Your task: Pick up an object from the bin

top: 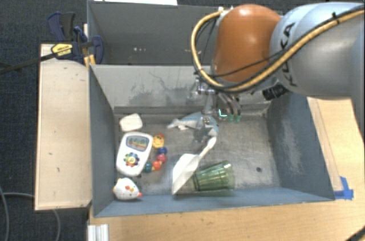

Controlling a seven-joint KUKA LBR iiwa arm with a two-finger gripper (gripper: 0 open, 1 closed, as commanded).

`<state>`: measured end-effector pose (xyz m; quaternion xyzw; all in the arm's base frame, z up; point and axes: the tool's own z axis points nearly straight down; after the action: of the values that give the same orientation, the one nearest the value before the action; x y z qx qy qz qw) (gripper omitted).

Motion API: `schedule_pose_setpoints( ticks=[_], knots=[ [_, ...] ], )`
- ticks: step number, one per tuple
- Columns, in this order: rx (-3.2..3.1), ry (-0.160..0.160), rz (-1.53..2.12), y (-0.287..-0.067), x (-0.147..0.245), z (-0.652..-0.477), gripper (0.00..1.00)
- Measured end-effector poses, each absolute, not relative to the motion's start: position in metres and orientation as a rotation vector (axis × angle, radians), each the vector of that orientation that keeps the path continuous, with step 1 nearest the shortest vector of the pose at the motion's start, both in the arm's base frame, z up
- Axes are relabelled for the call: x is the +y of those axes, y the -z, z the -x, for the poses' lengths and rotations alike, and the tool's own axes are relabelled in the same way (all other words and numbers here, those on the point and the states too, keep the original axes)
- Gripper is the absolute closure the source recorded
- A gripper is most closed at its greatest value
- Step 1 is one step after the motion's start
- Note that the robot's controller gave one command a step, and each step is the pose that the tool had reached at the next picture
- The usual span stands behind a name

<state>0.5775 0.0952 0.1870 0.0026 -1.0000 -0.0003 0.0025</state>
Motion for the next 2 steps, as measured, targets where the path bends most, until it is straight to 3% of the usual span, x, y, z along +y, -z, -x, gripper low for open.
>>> schedule_pose_setpoints(
  ticks=[1,2],
  knots=[
    [-3.145,0.002,-0.004,-0.192,0.095,-0.579,0.0],
    [-3.136,0.001,-0.255,-0.142,0.097,-0.557,0.0]
  ],
)
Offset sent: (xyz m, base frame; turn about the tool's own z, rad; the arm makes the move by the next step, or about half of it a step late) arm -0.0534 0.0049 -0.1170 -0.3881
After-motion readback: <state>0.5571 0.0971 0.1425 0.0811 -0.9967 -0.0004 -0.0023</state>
